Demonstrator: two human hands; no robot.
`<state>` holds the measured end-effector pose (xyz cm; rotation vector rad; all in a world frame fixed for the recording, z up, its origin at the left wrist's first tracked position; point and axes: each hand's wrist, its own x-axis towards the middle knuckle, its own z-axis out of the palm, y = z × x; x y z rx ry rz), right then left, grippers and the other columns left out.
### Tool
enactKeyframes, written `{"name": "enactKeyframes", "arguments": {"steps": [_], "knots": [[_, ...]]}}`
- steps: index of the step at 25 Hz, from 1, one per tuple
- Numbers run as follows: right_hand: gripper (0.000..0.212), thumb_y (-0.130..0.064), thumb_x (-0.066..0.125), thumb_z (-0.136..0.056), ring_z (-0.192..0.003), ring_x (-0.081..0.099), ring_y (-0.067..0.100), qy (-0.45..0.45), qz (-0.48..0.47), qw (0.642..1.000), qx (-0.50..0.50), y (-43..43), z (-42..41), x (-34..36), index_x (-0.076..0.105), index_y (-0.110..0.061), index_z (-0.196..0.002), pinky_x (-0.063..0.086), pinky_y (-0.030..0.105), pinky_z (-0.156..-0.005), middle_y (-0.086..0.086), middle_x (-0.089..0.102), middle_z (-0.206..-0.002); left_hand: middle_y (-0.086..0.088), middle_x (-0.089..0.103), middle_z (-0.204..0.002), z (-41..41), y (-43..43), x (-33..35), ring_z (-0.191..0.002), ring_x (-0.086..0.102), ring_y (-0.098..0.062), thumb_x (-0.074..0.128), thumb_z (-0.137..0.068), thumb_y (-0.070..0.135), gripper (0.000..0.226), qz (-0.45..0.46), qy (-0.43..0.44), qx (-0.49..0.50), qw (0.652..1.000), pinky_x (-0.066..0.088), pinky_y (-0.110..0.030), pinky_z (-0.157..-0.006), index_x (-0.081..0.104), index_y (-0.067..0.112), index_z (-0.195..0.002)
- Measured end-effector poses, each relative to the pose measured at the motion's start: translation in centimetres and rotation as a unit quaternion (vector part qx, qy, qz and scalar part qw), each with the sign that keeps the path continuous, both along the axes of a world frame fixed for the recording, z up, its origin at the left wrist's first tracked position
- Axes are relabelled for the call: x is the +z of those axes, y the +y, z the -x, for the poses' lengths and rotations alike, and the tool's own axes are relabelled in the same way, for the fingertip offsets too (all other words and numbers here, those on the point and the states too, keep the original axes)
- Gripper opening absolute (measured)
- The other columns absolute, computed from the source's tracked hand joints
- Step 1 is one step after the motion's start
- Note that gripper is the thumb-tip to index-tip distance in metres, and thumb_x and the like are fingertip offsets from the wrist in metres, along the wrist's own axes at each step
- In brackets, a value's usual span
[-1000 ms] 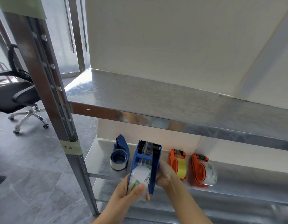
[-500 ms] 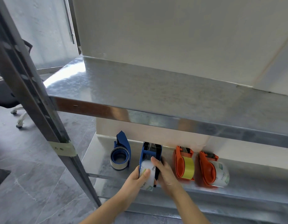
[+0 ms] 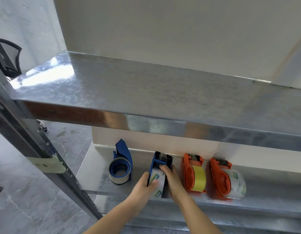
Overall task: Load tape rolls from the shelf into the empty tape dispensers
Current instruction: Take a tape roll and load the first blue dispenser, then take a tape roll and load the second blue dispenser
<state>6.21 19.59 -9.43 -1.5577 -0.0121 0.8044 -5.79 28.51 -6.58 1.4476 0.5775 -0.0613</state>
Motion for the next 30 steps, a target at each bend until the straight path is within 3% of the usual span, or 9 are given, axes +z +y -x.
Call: {"name": "enactKeyframes", "arguments": {"steps": [3,6,10,13,16,19,24,26,30], "knots": [[0.053,-0.054,0.059,-0.066,-0.098,0.067,0.025,-0.044,0.053,0.998,0.009,1.0,-1.1,0.0,0.050,-0.030,-0.112,0.053,0.045,-0.088,0.007,0.069,-0.104,-0.012,0.066,-0.115,-1.1,0.0,0.0,-0.110,0.062,-0.029,0.049,-0.100,0.024,0.015,0.033,-0.012,0.037,0.999,0.050,-0.039,-0.097,0.053,0.013,-0.111],[0.043,-0.054,0.050,-0.072,-0.094,0.067,0.029,-0.063,0.084,0.994,0.007,1.4,-1.7,-0.3,0.051,-0.031,-0.109,0.052,0.052,-0.091,0.008,0.070,-0.100,-0.011,0.067,-0.114,-1.9,-0.3,0.0,-0.109,0.064,-0.027,0.050,-0.100,0.021,0.013,0.060,-0.020,0.070,0.996,0.051,-0.045,-0.101,0.054,0.014,-0.110],[0.032,-0.047,0.043,-0.089,-0.090,0.067,0.029,-0.043,0.131,0.990,-0.002,1.8,-1.5,0.4,0.059,-0.023,-0.100,0.052,0.049,-0.092,0.011,0.071,-0.095,-0.010,0.068,-0.112,-3.0,-0.4,-0.1,-0.103,0.066,-0.023,0.050,-0.100,0.022,0.016,0.069,-0.010,0.095,0.993,0.056,-0.035,-0.087,0.053,0.011,-0.111],[0.033,-0.047,0.040,-0.099,-0.088,0.066,0.014,-0.111,0.150,0.982,-0.024,0.5,0.0,1.7,0.063,-0.028,-0.085,0.051,0.036,-0.085,-0.004,0.069,-0.089,-0.009,0.067,-0.106,-3.9,-0.6,0.3,-0.092,0.067,-0.019,0.050,-0.100,0.022,0.012,0.068,0.004,0.116,0.991,0.056,-0.029,-0.077,0.053,0.012,-0.104],[0.016,-0.050,0.055,-0.091,-0.093,0.058,-0.006,-0.150,0.120,0.981,-0.021,-2.1,2.9,2.7,0.060,-0.037,-0.099,0.045,0.021,-0.077,-0.022,0.063,-0.097,-0.011,0.067,-0.107,-4.5,-0.3,0.4,-0.096,0.066,-0.022,0.051,-0.099,0.023,0.012,0.075,0.005,0.123,0.990,0.056,-0.036,-0.085,0.053,0.013,-0.104],[0.032,-0.040,0.071,-0.083,-0.092,0.057,-0.008,-0.221,0.164,0.961,0.023,-2.9,4.1,3.0,0.057,-0.036,-0.112,0.042,0.010,-0.074,-0.028,0.060,-0.096,-0.010,0.067,-0.111,-4.6,0.0,0.2,-0.102,0.065,-0.022,0.053,-0.098,0.026,0.022,0.059,0.013,0.112,0.992,0.054,-0.034,-0.087,0.054,0.010,-0.113],[0.033,-0.024,0.071,-0.085,-0.082,0.057,-0.022,-0.294,0.195,0.935,0.041,-2.9,4.3,2.9,0.057,-0.039,-0.111,0.045,0.002,-0.065,-0.034,0.060,-0.084,-0.002,0.069,-0.103,-3.9,0.4,0.0,-0.092,0.065,-0.016,0.059,-0.094,0.035,0.025,-0.082,0.020,0.107,0.991,0.056,-0.031,-0.078,0.058,0.014,-0.108],[0.033,-0.024,0.071,-0.086,-0.087,0.061,-0.015,-0.298,0.195,0.933,0.049,-3.0,4.3,2.8,0.058,-0.040,-0.112,0.046,0.005,-0.067,-0.031,0.063,-0.089,0.006,0.067,-0.098,-3.1,0.7,0.2,-0.086,0.063,-0.009,0.060,-0.092,0.039,0.030,-0.153,0.017,0.093,0.984,0.050,-0.018,-0.066,0.058,0.016,-0.110],[0.033,-0.026,0.070,-0.086,-0.089,0.061,-0.009,-0.297,0.204,0.931,0.060,-3.2,4.0,2.8,0.056,-0.038,-0.113,0.046,0.010,-0.069,-0.030,0.062,-0.093,0.016,0.063,-0.099,0.2,2.1,0.8,-0.084,0.058,0.005,0.062,-0.091,0.037,0.024,-0.230,-0.006,0.099,0.968,0.045,-0.010,-0.070,0.054,0.028,-0.111]]}}
